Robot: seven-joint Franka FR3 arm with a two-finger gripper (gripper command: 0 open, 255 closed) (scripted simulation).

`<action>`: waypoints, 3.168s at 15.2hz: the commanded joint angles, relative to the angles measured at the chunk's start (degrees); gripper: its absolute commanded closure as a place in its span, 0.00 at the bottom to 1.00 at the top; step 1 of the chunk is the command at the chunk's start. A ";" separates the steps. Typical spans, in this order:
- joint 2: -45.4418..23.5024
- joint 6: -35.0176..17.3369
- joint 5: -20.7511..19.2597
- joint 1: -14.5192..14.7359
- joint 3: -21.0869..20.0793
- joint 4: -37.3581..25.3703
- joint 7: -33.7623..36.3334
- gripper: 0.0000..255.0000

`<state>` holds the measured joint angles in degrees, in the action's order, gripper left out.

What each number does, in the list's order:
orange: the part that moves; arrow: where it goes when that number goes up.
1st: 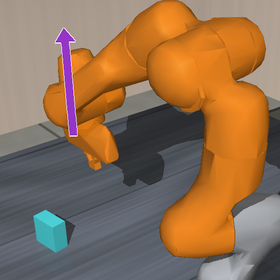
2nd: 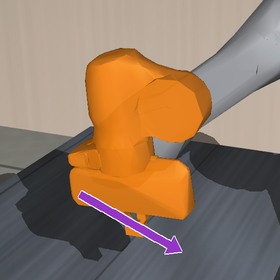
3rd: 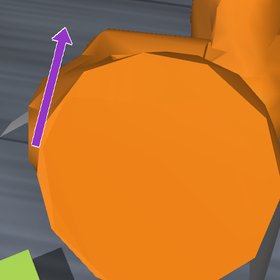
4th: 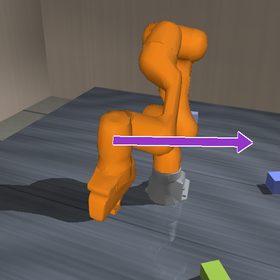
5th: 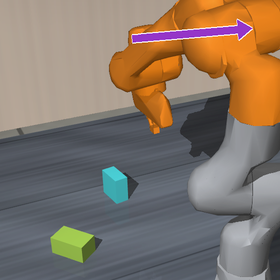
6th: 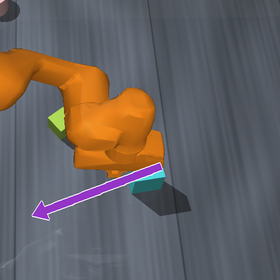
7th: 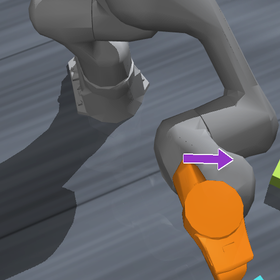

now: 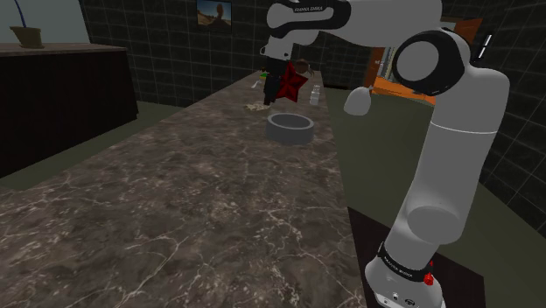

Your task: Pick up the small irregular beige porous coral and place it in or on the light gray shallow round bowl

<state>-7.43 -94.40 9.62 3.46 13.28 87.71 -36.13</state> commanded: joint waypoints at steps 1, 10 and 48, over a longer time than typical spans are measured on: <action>-0.04 0.00 0.01 0.01 -0.01 0.08 -0.01 0.00; -0.08 0.37 0.02 -0.06 0.04 -0.29 -0.09 1.00; -9.84 9.81 12.28 -4.91 1.27 -16.16 3.90 1.00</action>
<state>-16.90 -85.66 21.78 -1.29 14.54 73.02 -32.51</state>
